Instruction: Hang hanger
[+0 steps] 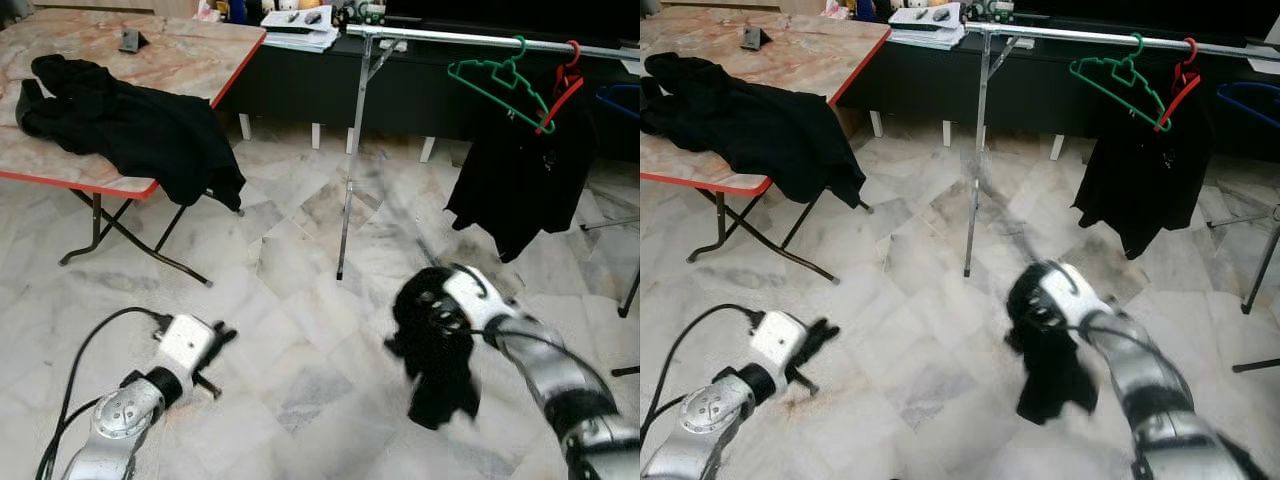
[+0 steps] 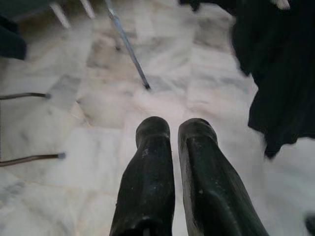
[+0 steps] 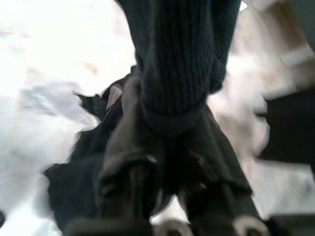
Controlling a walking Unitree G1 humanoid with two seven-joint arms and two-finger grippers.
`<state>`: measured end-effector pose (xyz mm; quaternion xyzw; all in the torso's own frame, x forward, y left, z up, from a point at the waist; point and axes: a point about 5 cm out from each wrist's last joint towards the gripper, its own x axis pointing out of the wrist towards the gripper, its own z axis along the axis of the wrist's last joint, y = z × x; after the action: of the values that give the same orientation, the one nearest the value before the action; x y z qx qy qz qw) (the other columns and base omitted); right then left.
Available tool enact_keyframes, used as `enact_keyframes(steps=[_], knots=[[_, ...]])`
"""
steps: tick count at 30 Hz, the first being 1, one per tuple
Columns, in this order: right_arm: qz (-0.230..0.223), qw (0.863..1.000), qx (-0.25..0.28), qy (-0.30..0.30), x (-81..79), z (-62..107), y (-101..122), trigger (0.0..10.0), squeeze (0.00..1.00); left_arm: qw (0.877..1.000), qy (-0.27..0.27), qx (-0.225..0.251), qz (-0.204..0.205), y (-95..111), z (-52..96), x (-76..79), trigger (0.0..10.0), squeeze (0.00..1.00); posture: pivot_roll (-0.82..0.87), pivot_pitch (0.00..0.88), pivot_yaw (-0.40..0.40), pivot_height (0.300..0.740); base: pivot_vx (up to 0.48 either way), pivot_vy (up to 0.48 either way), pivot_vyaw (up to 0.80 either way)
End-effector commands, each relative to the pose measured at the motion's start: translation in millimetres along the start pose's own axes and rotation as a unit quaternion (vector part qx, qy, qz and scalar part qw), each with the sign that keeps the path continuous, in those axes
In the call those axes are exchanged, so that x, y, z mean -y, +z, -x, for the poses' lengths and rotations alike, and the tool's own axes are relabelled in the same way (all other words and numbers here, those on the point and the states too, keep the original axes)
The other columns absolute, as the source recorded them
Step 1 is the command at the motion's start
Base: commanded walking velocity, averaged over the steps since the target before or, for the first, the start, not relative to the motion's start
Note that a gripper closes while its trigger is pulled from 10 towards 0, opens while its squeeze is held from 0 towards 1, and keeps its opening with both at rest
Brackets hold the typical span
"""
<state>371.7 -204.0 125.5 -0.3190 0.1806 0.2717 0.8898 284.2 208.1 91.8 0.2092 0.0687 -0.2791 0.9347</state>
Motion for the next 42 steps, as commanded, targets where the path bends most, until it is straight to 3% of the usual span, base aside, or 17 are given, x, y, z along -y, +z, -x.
enact_keyframes(steps=[1,4,5,9,12,18,25,29,33,35,37,41,42], knots=[[0.041,0.998,0.021,0.040,-2.8,-2.4,17,10.0,0.00,0.999,-0.029,-0.021,-0.007,-2,2.3,3.0,10.0,0.00,0.10,0.164,-0.031,0.740,0.000,0.000,0.00],[0.067,0.994,0.041,0.080,-9.8,-6.0,32,10.0,0.00,0.999,-0.039,-0.023,0.000,1,1.4,3.4,10.0,0.00,0.10,0.156,-0.041,0.740,0.000,0.000,0.00],[0.079,0.990,0.065,0.094,-12.8,-8.0,47,10.0,0.00,0.999,-0.045,-0.026,0.003,3,0.0,5.3,10.0,0.00,0.11,0.151,-0.054,0.740,0.000,0.000,0.00],[0.080,0.987,0.092,0.109,-15.3,-9.4,61,10.0,0.00,0.998,-0.052,-0.025,0.012,3,-2.0,9.7,10.0,0.00,0.11,0.144,-0.061,0.740,0.000,0.000,0.00],[0.134,0.968,0.114,0.178,-30.8,-8.2,75,10.0,0.00,0.998,-0.052,-0.022,0.041,2,-3.4,19.5,10.0,0.00,0.11,0.147,-0.077,0.740,0.000,0.000,0.00],[0.151,0.957,0.165,0.186,-29.8,-0.2,107,10.0,0.00,0.996,-0.003,0.002,0.094,-1,-7.8,19.0,10.0,0.00,0.10,0.152,-0.092,0.740,0.000,0.000,0.00],[0.167,0.948,0.194,0.192,-28.8,8.4,124,10.0,0.00,0.992,0.031,0.019,0.121,2,-15.4,16.2,10.0,0.00,0.09,0.159,-0.082,0.740,0.000,0.000,0.00],[0.161,0.948,0.190,0.200,-28.9,13.0,118,10.0,0.00,0.989,0.044,0.024,0.136,1,-20.7,17.9,10.0,0.00,0.09,0.162,-0.082,0.740,0.000,0.000,0.00],[0.171,0.950,0.149,0.213,-29.8,10.6,99,10.0,0.00,0.990,0.043,0.016,0.133,-1,-23.8,18.4,10.0,0.00,0.09,0.170,-0.094,0.740,0.000,0.000,0.00],[0.173,0.953,0.123,0.215,-28.8,8.3,89,10.0,0.00,0.993,0.031,0.005,0.118,-2,-23.2,20.8,10.0,0.00,0.09,0.175,-0.108,0.740,0.000,0.000,0.00],[0.216,0.951,0.033,0.218,-29.0,2.4,57,10.0,0.00,0.997,-0.018,-0.042,0.061,-11,-14.3,29.2,10.0,0.00,0.10,0.178,-0.118,0.740,0.000,0.000,0.00],[0.211,0.949,0.006,0.233,-32.9,0.5,42,10.0,0.00,0.996,-0.047,-0.075,0.030,-18,-4.9,33.1,10.0,0.00,0.09,0.183,-0.123,0.740,0.000,0.000,0.00],[0.212,0.948,-0.027,0.236,-34.1,-1.5,30,10.0,0.00,0.991,-0.079,-0.104,0.015,-23,7.0,34.5,10.0,0.00,0.09,0.185,-0.120,0.740,0.000,0.000,0.00]])
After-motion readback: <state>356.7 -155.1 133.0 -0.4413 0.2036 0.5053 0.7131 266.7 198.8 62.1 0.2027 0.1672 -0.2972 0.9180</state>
